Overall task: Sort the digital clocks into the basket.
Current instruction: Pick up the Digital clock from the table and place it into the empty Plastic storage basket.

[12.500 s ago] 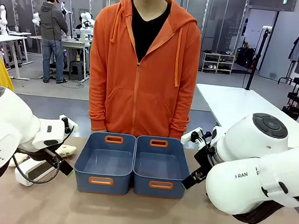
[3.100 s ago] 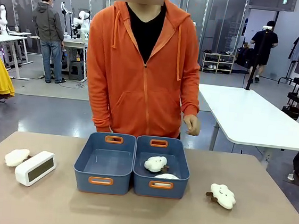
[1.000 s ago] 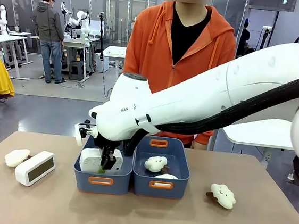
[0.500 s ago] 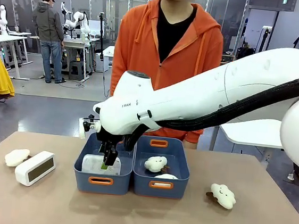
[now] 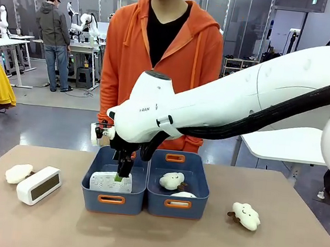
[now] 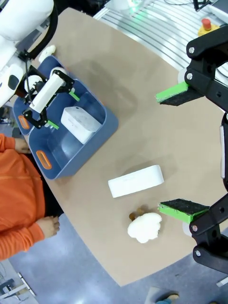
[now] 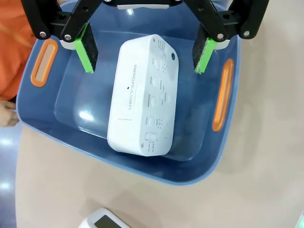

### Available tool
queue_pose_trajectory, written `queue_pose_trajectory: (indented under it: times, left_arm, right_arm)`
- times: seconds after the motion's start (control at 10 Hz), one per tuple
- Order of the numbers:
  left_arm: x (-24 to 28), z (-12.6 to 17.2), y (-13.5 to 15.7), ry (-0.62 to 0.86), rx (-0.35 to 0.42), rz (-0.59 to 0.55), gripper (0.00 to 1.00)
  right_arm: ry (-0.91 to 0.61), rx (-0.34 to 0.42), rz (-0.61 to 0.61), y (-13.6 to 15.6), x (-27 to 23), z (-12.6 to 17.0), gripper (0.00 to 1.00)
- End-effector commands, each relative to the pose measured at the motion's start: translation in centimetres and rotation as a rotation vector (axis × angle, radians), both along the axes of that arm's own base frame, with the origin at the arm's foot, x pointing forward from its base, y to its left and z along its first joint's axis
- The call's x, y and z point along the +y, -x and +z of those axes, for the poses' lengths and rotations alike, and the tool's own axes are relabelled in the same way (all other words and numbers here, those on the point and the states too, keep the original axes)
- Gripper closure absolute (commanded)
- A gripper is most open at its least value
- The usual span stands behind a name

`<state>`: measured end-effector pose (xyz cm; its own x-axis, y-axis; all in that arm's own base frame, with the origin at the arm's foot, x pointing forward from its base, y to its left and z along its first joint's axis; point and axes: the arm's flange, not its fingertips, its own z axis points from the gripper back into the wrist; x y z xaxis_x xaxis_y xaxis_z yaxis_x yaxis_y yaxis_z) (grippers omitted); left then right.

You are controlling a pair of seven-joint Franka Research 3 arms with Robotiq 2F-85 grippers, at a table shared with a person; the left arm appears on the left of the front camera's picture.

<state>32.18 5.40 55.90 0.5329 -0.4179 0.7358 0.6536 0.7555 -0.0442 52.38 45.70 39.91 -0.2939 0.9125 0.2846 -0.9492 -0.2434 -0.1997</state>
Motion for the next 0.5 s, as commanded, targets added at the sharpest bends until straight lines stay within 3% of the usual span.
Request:
queue_pose_trajectory:
  times: [0.0, 0.4]
  left_arm:
    - [0.20, 0.02, 0.06, -0.009, -0.001, -0.021, 0.00]
    - [0.20, 0.02, 0.06, -0.009, -0.001, -0.021, 0.00]
  right_arm:
    - [0.003, 0.001, 0.012, 0.05, 0.68, -0.64, 0.00]
    - [0.003, 0.001, 0.012, 0.05, 0.68, -0.64, 0.00]
